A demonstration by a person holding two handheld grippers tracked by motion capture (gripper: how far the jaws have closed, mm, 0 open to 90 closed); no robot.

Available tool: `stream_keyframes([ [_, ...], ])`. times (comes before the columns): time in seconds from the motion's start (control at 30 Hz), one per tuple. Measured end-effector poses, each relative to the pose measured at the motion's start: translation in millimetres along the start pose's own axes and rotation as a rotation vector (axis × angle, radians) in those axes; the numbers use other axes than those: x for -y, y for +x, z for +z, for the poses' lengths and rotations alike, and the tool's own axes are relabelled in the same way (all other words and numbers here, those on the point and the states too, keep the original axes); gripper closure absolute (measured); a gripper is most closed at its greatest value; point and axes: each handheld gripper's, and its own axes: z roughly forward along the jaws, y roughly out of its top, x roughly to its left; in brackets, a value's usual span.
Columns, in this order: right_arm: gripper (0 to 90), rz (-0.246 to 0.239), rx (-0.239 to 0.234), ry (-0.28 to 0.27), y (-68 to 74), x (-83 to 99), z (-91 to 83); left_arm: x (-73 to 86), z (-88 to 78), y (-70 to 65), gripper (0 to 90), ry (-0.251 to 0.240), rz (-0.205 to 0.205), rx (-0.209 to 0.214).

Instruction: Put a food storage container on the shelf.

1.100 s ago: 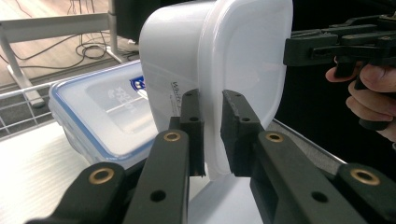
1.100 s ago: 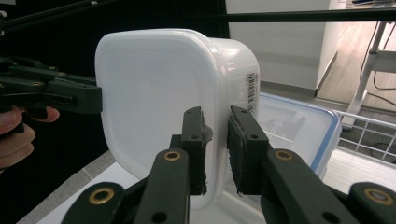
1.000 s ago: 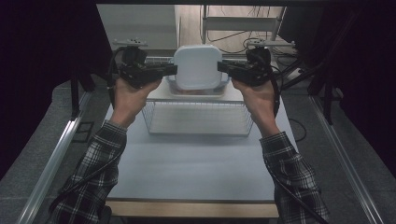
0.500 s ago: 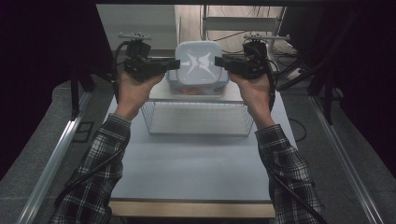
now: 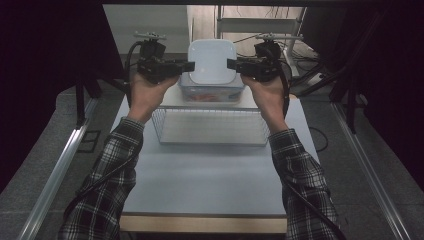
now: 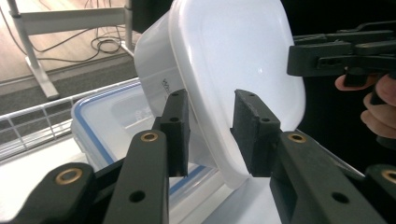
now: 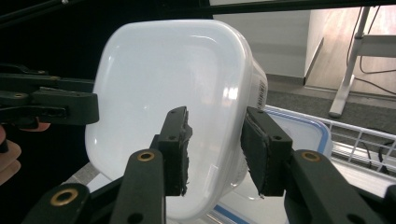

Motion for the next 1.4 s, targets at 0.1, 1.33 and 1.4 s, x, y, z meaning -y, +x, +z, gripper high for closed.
stream_keyframes([
  [0.1,59.7,-0.002,0.003,0.006,0.0,-0.8,2.2,-1.9,2.5,2.6,64.1,0.004,-0.010,-0.005],
  [1.33,27.7,-0.023,-0.063,-0.033,-18.6,12.2,-12.8,2.2,-3.2,3.4,22.1,-0.016,0.057,0.029],
  [1.4,26.8,-0.027,-0.069,-0.028,-19.2,14.6,-14.0,4.5,-3.5,2.6,18.5,-0.013,0.059,0.034],
])
